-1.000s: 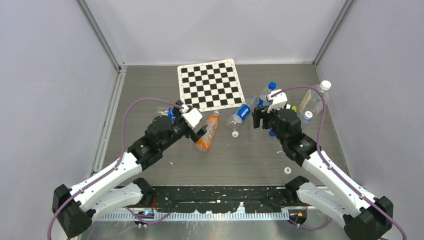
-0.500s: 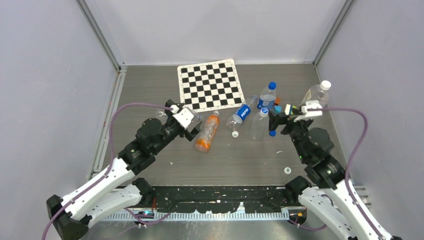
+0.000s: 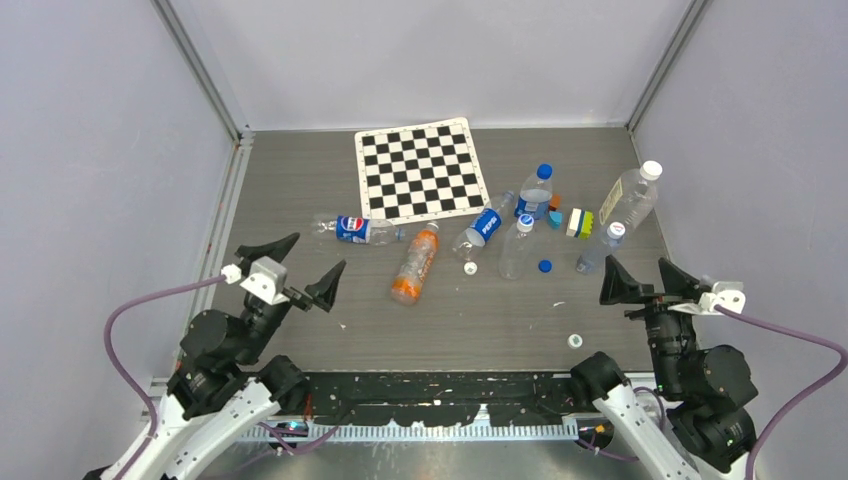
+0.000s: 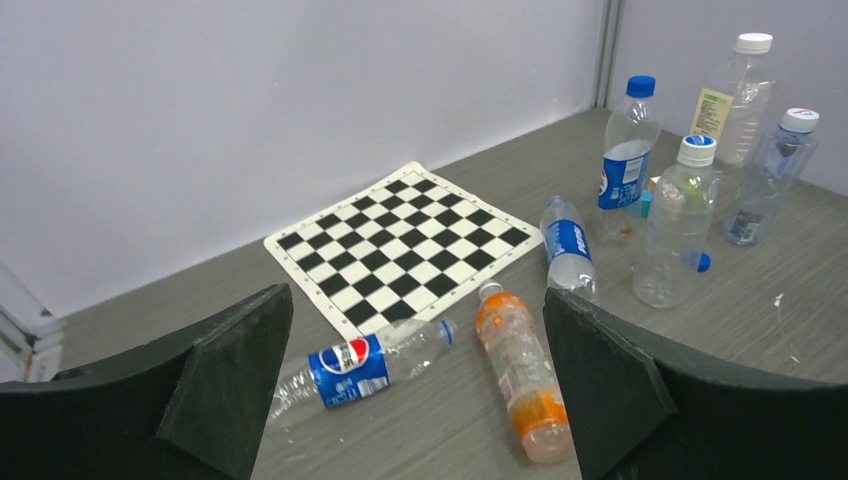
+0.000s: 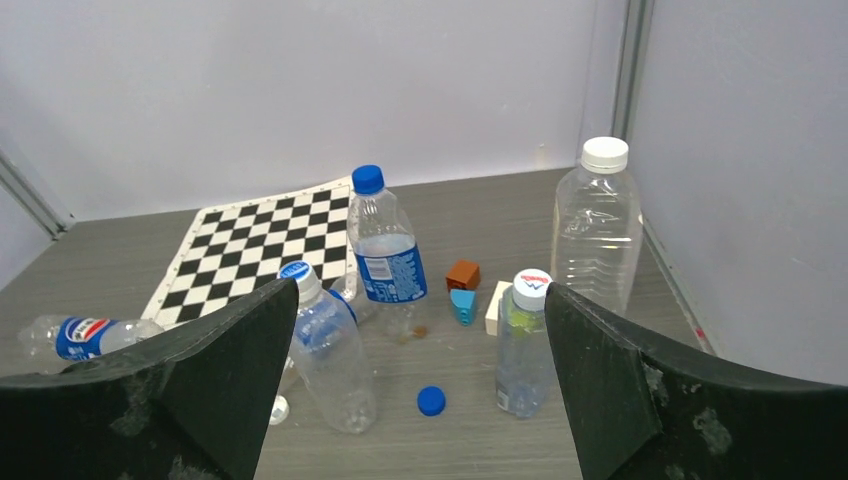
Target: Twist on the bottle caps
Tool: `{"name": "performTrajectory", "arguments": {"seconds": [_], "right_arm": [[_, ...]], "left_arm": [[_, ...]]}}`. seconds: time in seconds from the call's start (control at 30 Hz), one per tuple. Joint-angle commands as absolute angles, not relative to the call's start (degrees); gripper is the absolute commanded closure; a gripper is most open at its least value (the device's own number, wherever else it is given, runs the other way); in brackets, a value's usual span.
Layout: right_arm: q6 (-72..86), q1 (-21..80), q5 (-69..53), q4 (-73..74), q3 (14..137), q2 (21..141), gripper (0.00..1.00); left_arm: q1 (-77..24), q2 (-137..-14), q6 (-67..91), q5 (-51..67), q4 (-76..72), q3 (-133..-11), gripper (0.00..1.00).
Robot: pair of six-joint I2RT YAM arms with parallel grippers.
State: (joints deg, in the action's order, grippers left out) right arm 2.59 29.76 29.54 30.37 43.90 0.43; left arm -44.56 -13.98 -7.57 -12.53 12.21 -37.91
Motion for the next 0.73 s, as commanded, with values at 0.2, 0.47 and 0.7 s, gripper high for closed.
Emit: {"name": "performTrajectory", "arguments": {"seconds": [0.2,0.47,0.7], "right_arm": [[0.52,29.62,28.57,42.02,51.83,0.22,0.0],[13.15,29.62,40.45,47.12,52.99,0.25,0.0],[13.59,29.62,40.66,46.88,52.29,0.22,0.0]], "left_arm": [[-44.32,-3.12,1.83,-16.87,25.46,-34.98,0.0],[-44.33,-1.93,4.58,-15.96,25.22,-33.3,0.0],[-44.31,-0.83,5.85,-16.53,28.59,-33.57,0.0]]}}
